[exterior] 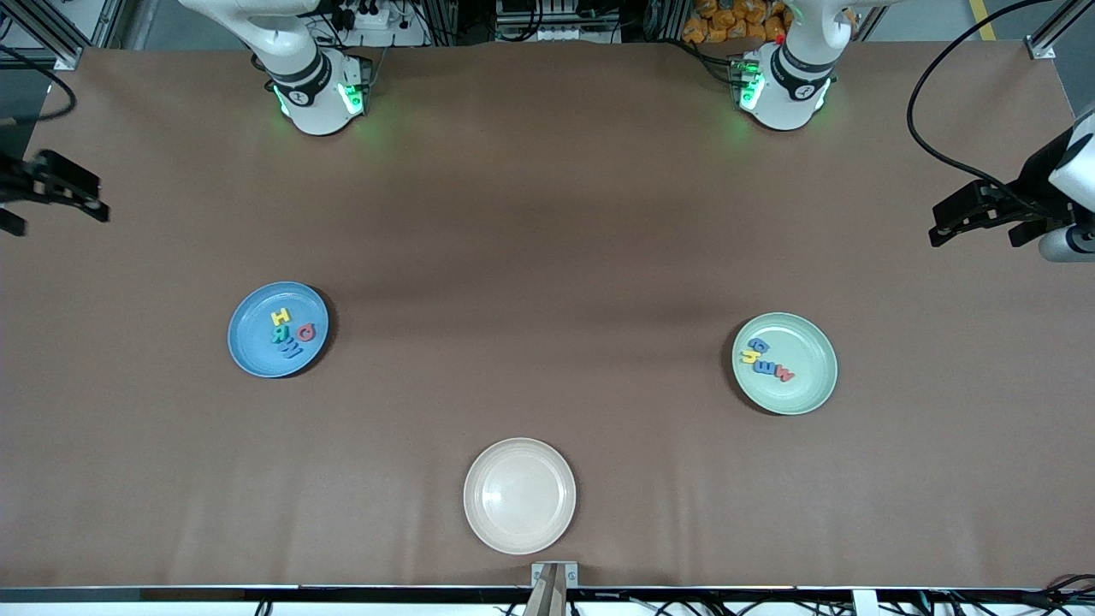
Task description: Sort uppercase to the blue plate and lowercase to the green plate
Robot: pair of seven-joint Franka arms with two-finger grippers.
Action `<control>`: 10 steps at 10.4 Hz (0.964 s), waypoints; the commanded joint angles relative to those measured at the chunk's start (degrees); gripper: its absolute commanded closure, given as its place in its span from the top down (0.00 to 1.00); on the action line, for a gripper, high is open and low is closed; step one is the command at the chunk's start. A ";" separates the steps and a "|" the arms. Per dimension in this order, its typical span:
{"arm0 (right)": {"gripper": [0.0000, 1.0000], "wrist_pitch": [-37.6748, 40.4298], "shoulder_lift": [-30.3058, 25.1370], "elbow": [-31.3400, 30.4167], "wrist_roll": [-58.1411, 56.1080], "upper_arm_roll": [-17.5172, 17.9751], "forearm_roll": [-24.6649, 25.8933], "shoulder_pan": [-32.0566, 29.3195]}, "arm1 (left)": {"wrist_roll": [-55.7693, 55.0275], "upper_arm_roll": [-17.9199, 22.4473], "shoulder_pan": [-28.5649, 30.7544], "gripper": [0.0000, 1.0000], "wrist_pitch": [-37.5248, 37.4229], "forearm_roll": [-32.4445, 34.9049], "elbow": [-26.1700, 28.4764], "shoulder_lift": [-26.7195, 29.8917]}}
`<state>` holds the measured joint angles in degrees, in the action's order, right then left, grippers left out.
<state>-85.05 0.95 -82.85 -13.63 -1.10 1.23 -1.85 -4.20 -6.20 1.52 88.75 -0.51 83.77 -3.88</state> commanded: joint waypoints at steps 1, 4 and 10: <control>1.00 -0.38 -0.33 0.93 0.44 1.18 1.41 -0.43 | 1.47 0.14 0.15 1.00 -1.38 -0.89 -1.68 -0.69; 1.00 -1.96 -1.21 0.84 0.36 1.62 1.41 -0.35 | 1.47 0.05 0.06 1.00 -1.38 0.25 -1.68 -0.61; 1.00 -2.49 -1.21 0.76 0.36 1.62 1.49 -0.26 | 1.56 -0.13 0.06 1.00 -1.38 0.60 -1.60 -0.61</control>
<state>-87.34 0.26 -82.10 -13.63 -0.07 1.59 -1.84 -4.12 -6.23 1.50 88.71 -0.51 83.74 -3.90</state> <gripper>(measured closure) 0.000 0.000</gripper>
